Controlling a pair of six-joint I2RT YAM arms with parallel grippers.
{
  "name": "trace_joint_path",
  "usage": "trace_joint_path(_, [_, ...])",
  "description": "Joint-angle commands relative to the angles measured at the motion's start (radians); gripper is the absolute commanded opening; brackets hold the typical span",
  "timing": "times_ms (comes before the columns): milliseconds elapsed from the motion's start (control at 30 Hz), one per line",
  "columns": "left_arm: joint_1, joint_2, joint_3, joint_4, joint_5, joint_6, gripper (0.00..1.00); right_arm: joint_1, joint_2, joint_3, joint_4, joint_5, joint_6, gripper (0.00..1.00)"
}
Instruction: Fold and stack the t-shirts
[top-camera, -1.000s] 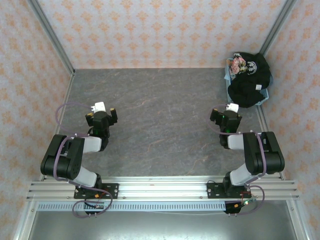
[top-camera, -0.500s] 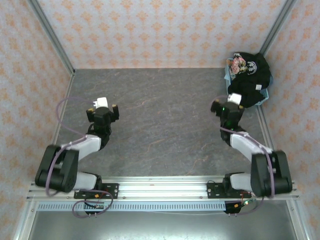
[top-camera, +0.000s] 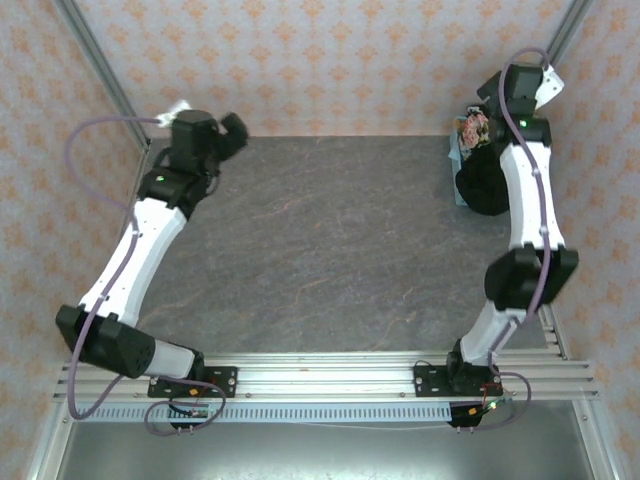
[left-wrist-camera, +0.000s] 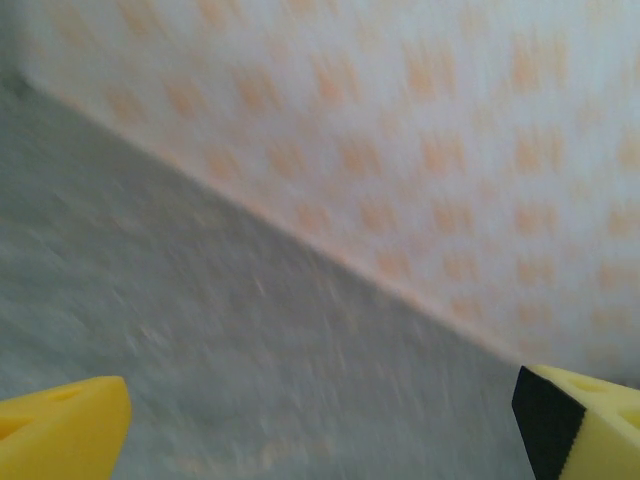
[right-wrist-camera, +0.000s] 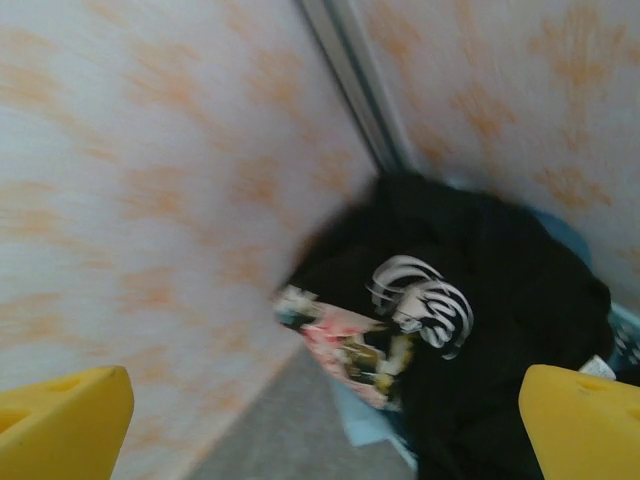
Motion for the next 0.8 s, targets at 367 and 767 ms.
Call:
trace_joint_path(367, [-0.148,-0.012,0.023,-0.147,0.222,-0.039,0.88,-0.087,0.534,0.534,-0.273,-0.244,0.117,0.50])
trace_joint_path(767, [-0.148,-0.013,0.007,-0.223,0.125,-0.014,0.65,0.079,-0.009,0.209,-0.030,0.053,-0.014,0.00])
